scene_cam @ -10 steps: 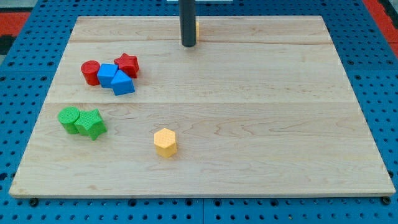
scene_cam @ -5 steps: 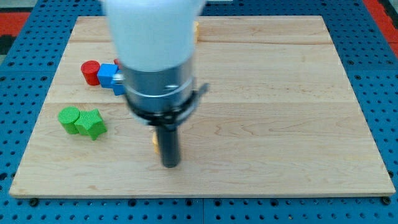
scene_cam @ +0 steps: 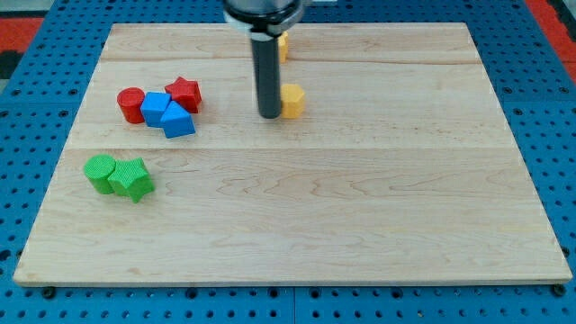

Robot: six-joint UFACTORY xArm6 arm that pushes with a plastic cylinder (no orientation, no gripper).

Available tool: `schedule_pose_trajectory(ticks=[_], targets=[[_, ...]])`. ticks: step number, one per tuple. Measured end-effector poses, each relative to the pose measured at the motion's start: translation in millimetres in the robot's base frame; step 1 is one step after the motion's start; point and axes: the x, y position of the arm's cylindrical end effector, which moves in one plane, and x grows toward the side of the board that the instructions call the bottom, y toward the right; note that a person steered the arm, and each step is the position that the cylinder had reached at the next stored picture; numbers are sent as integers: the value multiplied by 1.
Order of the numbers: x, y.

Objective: Push the yellow blocks towards the top center of the board

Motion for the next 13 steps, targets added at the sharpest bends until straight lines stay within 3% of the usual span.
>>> schedule_pose_trajectory(ticks=[2, 3, 4, 5, 9, 11, 13], targets=[[19, 87], [-18, 77], [-45, 38], [-30, 34], [-56, -94], [-68, -10], [-107, -8]])
